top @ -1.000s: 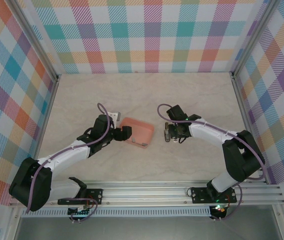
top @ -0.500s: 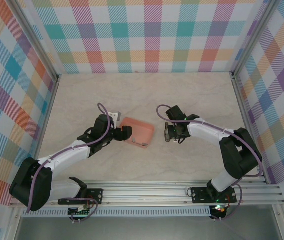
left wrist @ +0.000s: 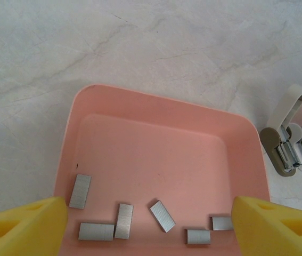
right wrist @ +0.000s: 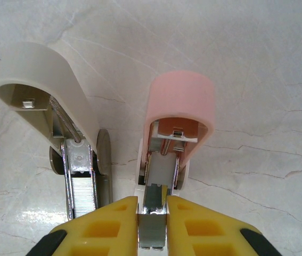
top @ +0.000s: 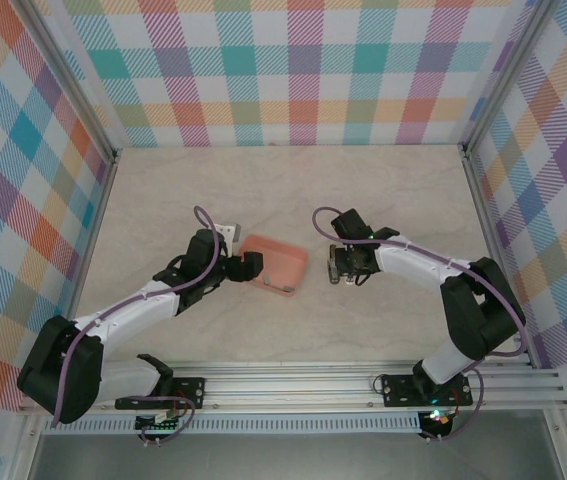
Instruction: Load the staples into the stapler
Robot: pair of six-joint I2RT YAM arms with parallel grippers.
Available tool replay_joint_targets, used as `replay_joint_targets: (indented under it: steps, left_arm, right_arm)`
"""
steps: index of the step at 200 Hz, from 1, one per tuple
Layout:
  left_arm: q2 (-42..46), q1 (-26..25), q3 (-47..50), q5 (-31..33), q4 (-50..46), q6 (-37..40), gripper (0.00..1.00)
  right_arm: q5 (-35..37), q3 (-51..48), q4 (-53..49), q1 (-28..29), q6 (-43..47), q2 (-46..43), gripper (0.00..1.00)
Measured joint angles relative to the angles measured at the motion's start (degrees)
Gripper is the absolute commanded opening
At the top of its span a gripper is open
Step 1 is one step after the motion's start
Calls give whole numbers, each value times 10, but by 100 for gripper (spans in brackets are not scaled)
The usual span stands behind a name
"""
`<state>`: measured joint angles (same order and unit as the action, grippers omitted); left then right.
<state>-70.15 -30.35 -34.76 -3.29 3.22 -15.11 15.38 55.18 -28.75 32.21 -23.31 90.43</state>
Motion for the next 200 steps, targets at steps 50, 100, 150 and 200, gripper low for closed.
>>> replay_joint_targets:
  steps: [50,100,150,200]
  left_arm:
    - [2,0,0,1,0,0,80]
    - [3,0,0,5,0,0,80]
    - [3,0,0,5,0,0,81]
    - [3,0,0,5,0,0,80]
  right_arm:
    - [0,0,0,0,-2,3,17]
    - [0,0,0,0,-2,10,17]
    - [0,0,0,0,-2,13,17]
    - [0,0,1,0,-2,19,17]
